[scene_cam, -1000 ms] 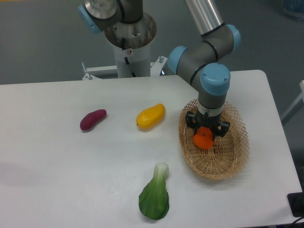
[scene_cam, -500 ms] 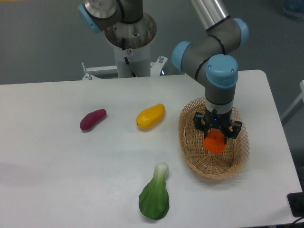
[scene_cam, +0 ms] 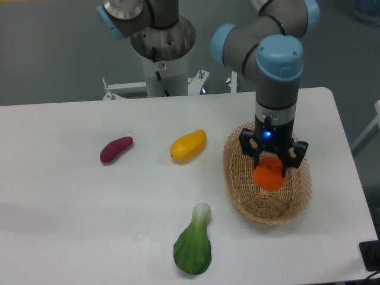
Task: Pick up the orange from the basket
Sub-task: 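Lift the orange up out of the basket with the gripper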
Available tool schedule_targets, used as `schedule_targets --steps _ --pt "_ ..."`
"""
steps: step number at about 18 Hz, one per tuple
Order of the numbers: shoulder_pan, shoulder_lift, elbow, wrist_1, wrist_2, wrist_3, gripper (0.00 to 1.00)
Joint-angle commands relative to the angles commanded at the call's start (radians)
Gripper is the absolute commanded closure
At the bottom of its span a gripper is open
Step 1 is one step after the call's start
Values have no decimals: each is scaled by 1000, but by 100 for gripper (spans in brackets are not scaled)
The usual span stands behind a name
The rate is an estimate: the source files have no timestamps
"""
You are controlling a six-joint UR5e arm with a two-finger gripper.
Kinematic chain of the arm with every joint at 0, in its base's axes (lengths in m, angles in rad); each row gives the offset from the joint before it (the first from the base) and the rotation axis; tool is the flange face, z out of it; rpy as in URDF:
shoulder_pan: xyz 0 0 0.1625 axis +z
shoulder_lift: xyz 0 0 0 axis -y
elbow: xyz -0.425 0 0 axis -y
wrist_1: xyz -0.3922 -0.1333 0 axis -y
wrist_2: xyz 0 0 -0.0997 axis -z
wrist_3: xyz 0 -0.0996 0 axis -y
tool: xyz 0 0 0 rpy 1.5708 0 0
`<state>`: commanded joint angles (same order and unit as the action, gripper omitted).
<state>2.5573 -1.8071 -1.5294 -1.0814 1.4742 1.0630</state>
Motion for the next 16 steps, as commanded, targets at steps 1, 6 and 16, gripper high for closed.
schedule_targets --steps 1,6,16 --pt "-5 9 0 -3 0 0 34" --pt "-28 49 -3 -94 8 3 34" --pt "-31 48 -5 -91 20 37 34"
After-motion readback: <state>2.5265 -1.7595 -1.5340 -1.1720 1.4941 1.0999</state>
